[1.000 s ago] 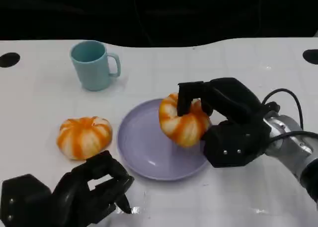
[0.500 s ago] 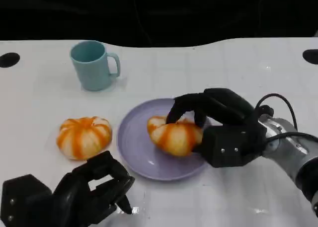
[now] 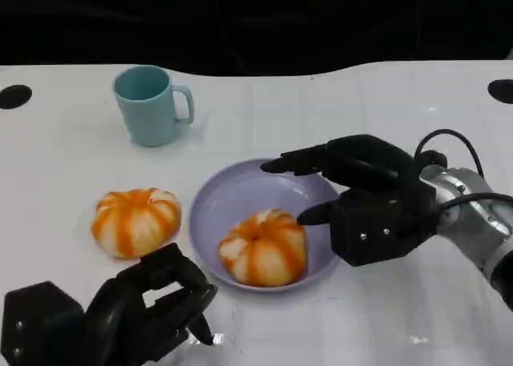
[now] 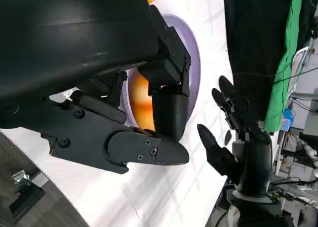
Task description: Grasp the bread from the table and place it into the plate.
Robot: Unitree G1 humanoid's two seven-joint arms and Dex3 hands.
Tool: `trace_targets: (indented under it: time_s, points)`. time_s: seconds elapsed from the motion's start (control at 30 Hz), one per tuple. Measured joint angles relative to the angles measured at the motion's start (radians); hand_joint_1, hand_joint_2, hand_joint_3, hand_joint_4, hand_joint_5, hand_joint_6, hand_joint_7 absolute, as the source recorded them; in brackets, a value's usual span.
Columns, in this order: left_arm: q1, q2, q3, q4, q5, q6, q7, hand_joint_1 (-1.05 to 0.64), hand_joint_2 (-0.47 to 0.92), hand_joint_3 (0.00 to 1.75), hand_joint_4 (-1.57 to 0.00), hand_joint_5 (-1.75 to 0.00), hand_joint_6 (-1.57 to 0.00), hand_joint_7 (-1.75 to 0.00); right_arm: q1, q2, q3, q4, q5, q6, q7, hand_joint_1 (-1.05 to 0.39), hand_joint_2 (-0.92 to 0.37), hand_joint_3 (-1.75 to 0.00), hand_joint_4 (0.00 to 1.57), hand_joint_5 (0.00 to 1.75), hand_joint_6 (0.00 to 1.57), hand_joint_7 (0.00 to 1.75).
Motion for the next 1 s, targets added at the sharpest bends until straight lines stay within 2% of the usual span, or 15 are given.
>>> trace_targets:
  time_s: [0.23,0.53,0.73,0.77,0.83,0.9,0.93,0.97,1.0]
  points:
    - [0.0,0.0,0.0,0.0,0.0,-0.008,0.0,-0.55,0.92,0.29,-0.73,-1.75,-0.68,-1.5,0.053,-0.04,-0.024,-0.117,0.033,0.026,0.064,-0.68,-0.92,-0.3,0.24,0.13,0.3,0.0]
    - [0.0,0.0,-0.002,0.001,0.003,-0.016,0.0,-0.55,0.92,0.29,-0.74,-1.75,-0.68,-1.49,0.18,-0.096,-0.09,-0.284,0.091,0.02,0.07,-0.6,-0.92,-0.2,0.43,0.22,0.46,0.07]
    - [0.001,0.0,-0.001,0.0,0.003,-0.014,0.0,-0.55,0.92,0.29,-0.74,-1.75,-0.68,-1.49,0.294,-0.14,-0.136,-0.452,0.124,0.034,0.078,-0.55,-0.92,-0.16,0.58,0.32,0.6,0.13]
    - [0.001,0.0,-0.001,0.0,0.003,-0.014,0.0,-0.55,0.92,0.29,-0.74,-1.75,-0.68,-1.5,0.313,-0.145,-0.142,-0.476,0.132,0.044,0.081,-0.53,-0.92,-0.14,0.63,0.39,0.65,0.15]
    - [0.001,0.0,-0.002,0.0,0.003,-0.014,0.0,-0.56,0.92,0.29,-0.73,-1.75,-0.68,-1.5,0.359,-0.159,-0.154,-0.54,0.14,0.065,0.091,-0.5,-0.92,-0.11,0.57,0.73,0.73,0.17]
    - [0.002,0.0,-0.002,-0.001,0.003,-0.014,0.0,-0.56,0.92,0.28,-0.73,-1.75,-0.68,-1.5,0.407,-0.171,-0.172,-0.595,0.153,0.078,0.101,-0.48,-0.92,-0.12,0.54,0.99,0.79,0.23]
    - [0.004,0.0,-0.002,-0.003,0.003,-0.014,0.0,-0.57,0.92,0.28,-0.73,-1.75,-0.68,-1.5,0.432,-0.182,-0.18,-0.624,0.159,0.08,0.104,-0.48,-0.92,-0.12,0.54,1.05,0.82,0.27]
    - [0.006,0.001,-0.002,-0.004,0.003,-0.014,0.0,-0.57,0.92,0.28,-0.73,-1.75,-0.68,-1.5,0.45,-0.191,-0.184,-0.644,0.161,0.081,0.106,-0.47,-0.92,-0.12,0.53,1.15,0.8,0.39]
    - [0.007,0.0,-0.002,-0.005,0.003,-0.014,0.0,-0.57,0.92,0.28,-0.73,-1.75,-0.68,-1.5,0.468,-0.199,-0.189,-0.662,0.163,0.081,0.108,-0.46,-0.92,-0.12,0.53,1.24,0.72,0.67]
